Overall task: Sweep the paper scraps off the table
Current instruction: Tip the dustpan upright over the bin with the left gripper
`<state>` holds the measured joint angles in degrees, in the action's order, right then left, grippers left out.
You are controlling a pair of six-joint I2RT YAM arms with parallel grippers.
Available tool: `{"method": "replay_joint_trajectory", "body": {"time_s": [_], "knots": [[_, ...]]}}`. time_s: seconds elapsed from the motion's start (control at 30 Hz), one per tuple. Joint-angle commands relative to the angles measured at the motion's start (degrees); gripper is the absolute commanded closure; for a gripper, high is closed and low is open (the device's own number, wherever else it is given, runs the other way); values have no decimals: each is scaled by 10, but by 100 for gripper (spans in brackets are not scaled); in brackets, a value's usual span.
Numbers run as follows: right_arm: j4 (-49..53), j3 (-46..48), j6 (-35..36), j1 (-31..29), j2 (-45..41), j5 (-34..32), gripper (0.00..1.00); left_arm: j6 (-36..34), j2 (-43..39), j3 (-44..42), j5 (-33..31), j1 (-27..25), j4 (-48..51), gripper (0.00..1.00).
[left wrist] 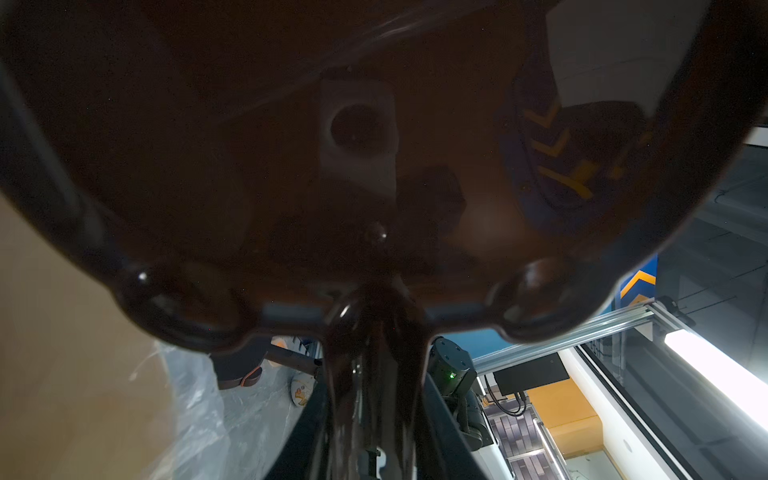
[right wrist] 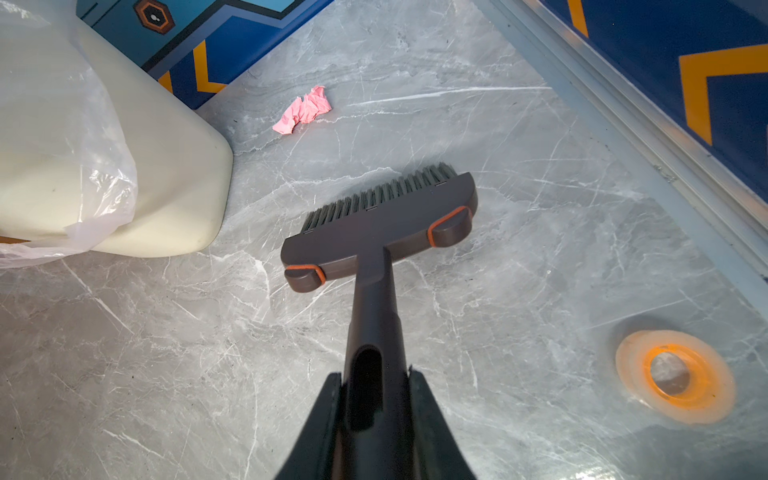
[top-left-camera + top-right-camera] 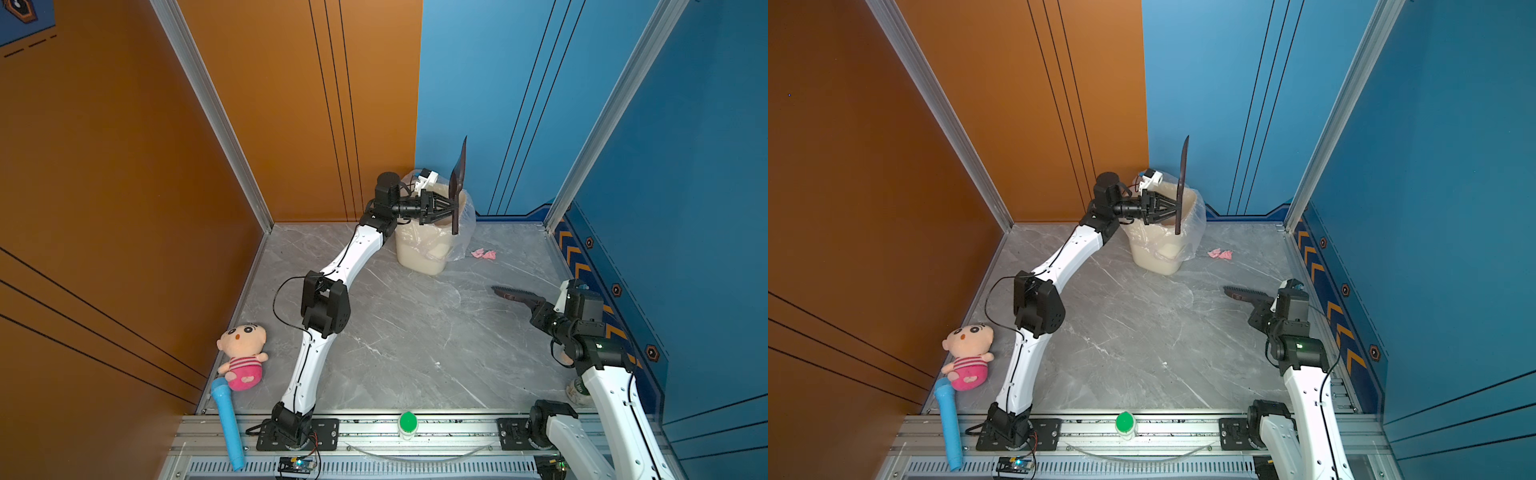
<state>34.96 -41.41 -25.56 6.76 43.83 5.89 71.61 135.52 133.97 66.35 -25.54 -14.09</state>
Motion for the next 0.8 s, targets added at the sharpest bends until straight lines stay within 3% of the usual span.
{"method": "replay_joint_trajectory", "body": {"time_s": [0.0, 0.13, 0.37, 0.6, 0.63, 0.7, 0.77], "knots": [[-7, -11, 3, 4, -15, 4, 100, 7, -54, -8, 21, 2, -51, 100], [-22, -11, -3, 3, -23, -12, 100, -4, -69, -21, 25, 3, -50, 100], [-149, 0, -50, 4, -20, -61, 100, -50, -115, -69, 14, 3, -51, 100], [-269, -24, -98, 3, 66, -103, 100, -136, -177, -139, -2, 8, 20, 100], [-280, -33, -104, 2, 86, -105, 100, -184, -190, -146, -12, 8, 76, 100], [-297, -52, -110, -2, 122, -105, 100, -334, -211, -125, -59, 9, 285, 100], [-300, -81, -105, -13, 160, -111, 100, -496, -227, -87, -148, 4, 482, 100]]}}
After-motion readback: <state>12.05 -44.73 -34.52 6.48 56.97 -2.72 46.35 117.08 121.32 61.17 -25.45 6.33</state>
